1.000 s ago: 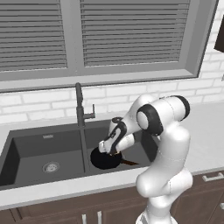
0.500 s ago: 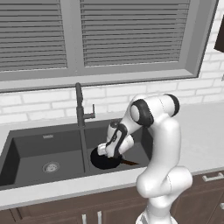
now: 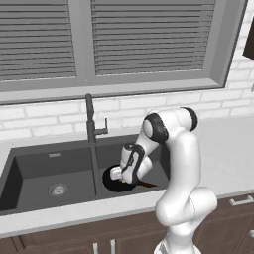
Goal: Pick the pan and sponge and place them into the sink. Then turn on the water.
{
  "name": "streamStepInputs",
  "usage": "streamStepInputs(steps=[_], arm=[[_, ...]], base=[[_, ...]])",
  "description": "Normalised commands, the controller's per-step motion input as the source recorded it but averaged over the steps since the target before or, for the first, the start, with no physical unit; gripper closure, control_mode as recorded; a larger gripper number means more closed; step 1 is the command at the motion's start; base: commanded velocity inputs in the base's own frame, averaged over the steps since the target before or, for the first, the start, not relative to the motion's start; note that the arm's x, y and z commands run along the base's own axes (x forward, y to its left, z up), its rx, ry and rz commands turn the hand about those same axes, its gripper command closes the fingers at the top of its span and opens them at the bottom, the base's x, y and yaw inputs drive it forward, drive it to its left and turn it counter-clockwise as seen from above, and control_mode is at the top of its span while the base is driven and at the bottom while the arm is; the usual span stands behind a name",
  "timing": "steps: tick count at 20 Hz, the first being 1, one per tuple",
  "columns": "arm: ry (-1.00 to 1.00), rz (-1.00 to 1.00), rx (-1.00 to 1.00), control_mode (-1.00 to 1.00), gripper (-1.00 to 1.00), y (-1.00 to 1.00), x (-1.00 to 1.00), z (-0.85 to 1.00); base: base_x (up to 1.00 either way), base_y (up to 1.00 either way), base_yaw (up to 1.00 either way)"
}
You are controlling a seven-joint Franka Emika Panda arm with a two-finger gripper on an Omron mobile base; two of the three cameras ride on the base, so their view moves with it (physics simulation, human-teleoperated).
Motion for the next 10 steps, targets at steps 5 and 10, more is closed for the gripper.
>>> streamStepInputs(steps=[5, 10], arm=[[0.00, 0.00, 0.00, -1.00, -1.00, 0.00, 0.01, -0.04], [0.00, 0.00, 0.00, -1.00, -1.00, 0.00, 0.00, 0.00]], base=[[0.00, 0.00, 0.00], [0.00, 0.00, 0.00]])
